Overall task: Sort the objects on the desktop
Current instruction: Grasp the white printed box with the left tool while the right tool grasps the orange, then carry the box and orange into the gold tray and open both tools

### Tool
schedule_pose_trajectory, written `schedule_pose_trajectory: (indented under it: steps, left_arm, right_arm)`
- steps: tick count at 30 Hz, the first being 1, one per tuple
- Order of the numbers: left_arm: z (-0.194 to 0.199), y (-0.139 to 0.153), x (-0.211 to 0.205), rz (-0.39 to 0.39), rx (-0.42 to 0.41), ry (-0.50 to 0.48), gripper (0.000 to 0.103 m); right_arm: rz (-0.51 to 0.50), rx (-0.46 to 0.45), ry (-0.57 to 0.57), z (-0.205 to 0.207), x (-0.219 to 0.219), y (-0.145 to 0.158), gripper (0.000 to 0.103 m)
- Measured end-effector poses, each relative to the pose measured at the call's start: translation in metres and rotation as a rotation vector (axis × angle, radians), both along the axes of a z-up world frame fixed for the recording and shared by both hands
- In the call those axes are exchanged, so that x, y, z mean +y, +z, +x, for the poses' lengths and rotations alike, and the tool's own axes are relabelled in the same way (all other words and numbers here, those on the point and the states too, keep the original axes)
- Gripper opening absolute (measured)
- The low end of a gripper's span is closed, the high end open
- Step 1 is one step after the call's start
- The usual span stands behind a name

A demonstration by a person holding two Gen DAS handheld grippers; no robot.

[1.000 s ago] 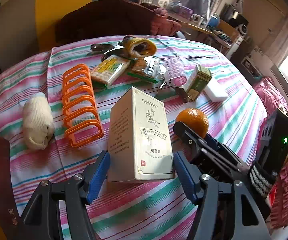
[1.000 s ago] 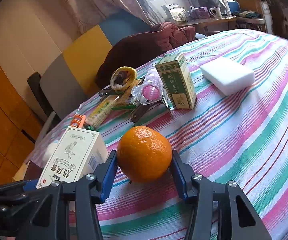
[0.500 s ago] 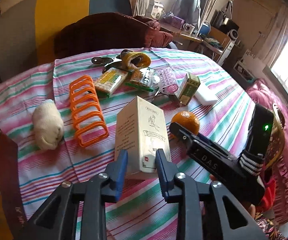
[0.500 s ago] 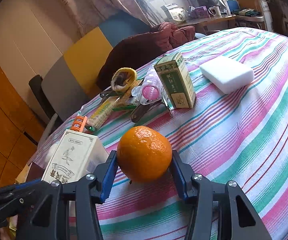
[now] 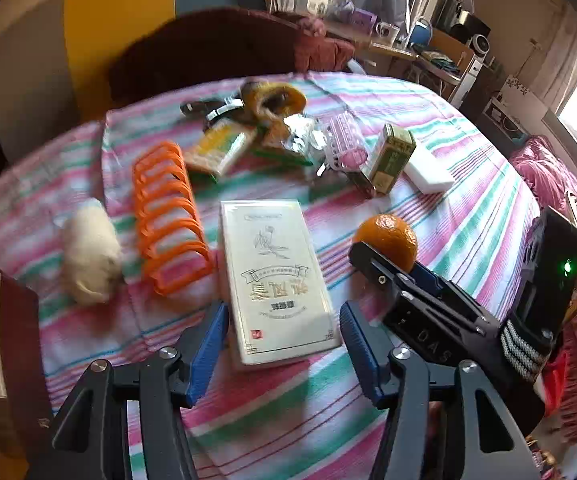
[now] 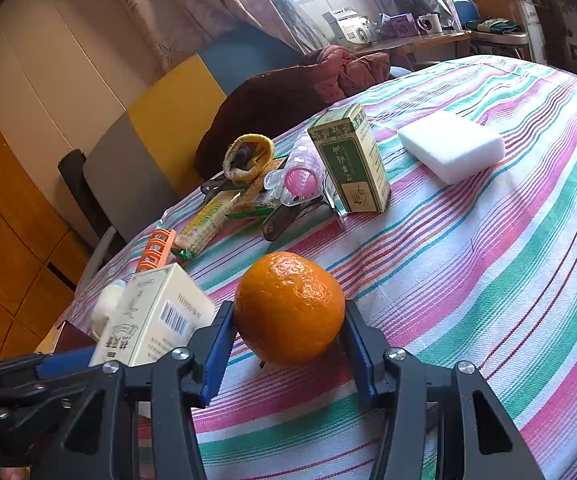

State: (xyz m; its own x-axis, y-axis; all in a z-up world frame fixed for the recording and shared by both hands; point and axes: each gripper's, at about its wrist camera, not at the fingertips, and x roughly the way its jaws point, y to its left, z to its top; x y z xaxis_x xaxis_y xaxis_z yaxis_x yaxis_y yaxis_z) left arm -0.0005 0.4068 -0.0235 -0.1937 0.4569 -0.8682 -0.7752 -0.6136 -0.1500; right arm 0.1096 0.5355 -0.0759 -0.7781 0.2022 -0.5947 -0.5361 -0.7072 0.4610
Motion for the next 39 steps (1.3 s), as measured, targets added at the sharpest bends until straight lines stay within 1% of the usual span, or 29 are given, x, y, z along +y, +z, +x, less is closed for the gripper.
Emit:
schedule_pose_trajectory:
  steps: [2,4,7,9,11,15,22,32,39]
  left_arm:
    - [0.001,-0.001,0.003,-0.011,0.009,0.005,0.058]
    - [0.003,0.0,0.004,-0.004,0.014,0.002,0.058]
    - [0.003,-0.004,0.008,-0.041,0.044,-0.005,0.058]
    - [0.0,-0.01,0.007,-0.053,0.042,0.004,0.056]
    - [-0.002,-0.011,0.002,-0.035,0.033,0.014,0.055]
    - [-0.003,-0.011,-0.006,-0.044,0.051,0.023,0.054]
    - [-0.001,-0.005,-0.032,-0.028,0.062,0.039,0.053]
    - [0.009,0.005,-0.066,0.015,0.062,0.035,0.053]
    - [0.013,0.016,-0.094,0.049,0.056,0.029,0.053]
  right_arm:
    - [0.0,0.0,0.0,0.0,0.0,0.0,0.053]
    - [-0.001,0.001,0.0,0.0,0.0,0.0,0.053]
    - [0.001,-0.001,0.0,0.0,0.0,0.0,0.053]
    - [0.001,0.0,0.0,0.0,0.0,0.0,0.053]
    - [-0.001,0.0,0.0,0.0,0.0,0.0,0.053]
    - [0.012,-0.022,-0.001,-0.002,-0.003,0.002,0.053]
    - [0.015,-0.059,0.002,0.0,-0.017,0.008,0.052]
    - [-0.12,-0.047,0.04,0.011,-0.049,0.013,0.052]
    - [-0.181,-0.025,0.089,0.011,-0.075,0.022,0.052]
